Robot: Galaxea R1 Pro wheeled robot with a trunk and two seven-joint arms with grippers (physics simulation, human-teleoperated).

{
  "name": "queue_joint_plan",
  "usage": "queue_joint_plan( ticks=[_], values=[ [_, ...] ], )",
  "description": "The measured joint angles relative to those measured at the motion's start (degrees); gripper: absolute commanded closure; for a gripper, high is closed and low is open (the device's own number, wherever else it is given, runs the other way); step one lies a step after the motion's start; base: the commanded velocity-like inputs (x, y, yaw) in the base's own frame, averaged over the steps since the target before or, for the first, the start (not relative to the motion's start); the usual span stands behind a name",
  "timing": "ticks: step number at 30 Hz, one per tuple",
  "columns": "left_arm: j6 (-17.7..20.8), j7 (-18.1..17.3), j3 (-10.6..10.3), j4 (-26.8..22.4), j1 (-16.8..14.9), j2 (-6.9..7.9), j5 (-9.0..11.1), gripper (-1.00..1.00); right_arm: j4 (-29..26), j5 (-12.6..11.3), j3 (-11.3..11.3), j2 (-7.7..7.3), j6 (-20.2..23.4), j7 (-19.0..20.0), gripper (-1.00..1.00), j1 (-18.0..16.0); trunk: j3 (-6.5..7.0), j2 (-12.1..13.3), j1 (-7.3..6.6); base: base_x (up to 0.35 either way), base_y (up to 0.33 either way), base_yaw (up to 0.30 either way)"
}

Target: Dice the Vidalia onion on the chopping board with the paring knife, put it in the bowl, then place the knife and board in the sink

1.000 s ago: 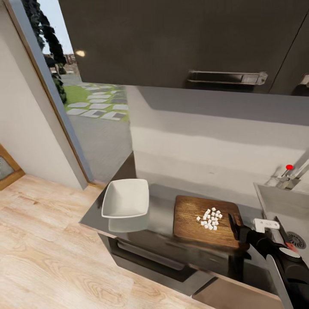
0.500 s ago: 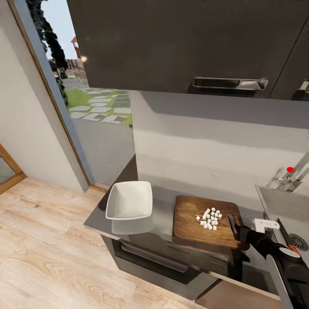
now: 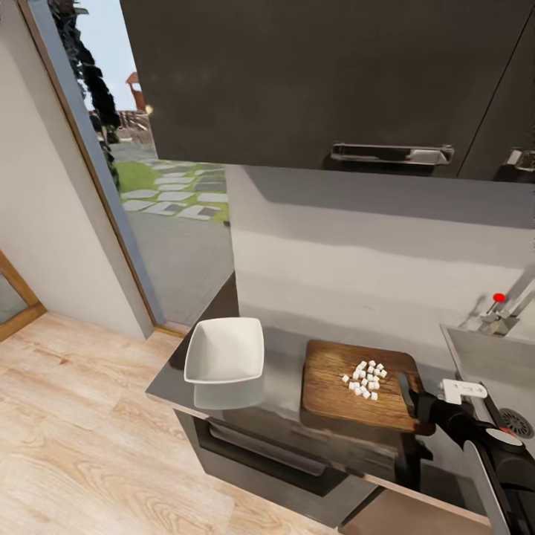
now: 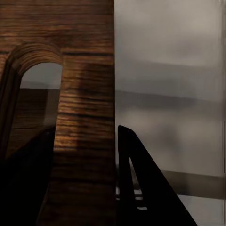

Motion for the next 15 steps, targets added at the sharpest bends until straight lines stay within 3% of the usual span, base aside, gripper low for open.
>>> queue_joint_plan(
  ticks=[15],
  values=[
    [0.00,-0.02,0.01,-0.93,-2.14,-0.41,0.01,-1.00,-0.19,-0.01,0.00,-0.32,-0.10,0.03,1.00,0.00,1.35,0.00,0.00,0.000,0.000,0.000]
  ],
)
